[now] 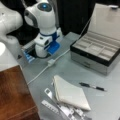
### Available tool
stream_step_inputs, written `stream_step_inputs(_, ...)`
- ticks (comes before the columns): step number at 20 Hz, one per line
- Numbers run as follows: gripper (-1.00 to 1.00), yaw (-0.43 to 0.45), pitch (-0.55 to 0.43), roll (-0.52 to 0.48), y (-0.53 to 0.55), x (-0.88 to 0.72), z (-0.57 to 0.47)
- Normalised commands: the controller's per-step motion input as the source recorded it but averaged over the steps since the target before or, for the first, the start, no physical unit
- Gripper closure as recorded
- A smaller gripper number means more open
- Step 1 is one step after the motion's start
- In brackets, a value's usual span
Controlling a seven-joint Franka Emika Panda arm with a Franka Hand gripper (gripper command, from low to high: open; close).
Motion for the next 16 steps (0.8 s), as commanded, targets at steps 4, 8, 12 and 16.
stream_step_inputs(4,1.0,0.017,-0.251,0.154,0.07,0.07,-0.02)
stream_step_inputs(8,1.0,0.054,-0.088,0.108,0.07,0.33,0.11)
stream_step_inputs(12,1.0,0.094,0.044,0.081,-0.01,0.37,0.21)
stream_step_inputs(16,1.0,0.12,0.127,0.051,-0.13,0.33,0.24)
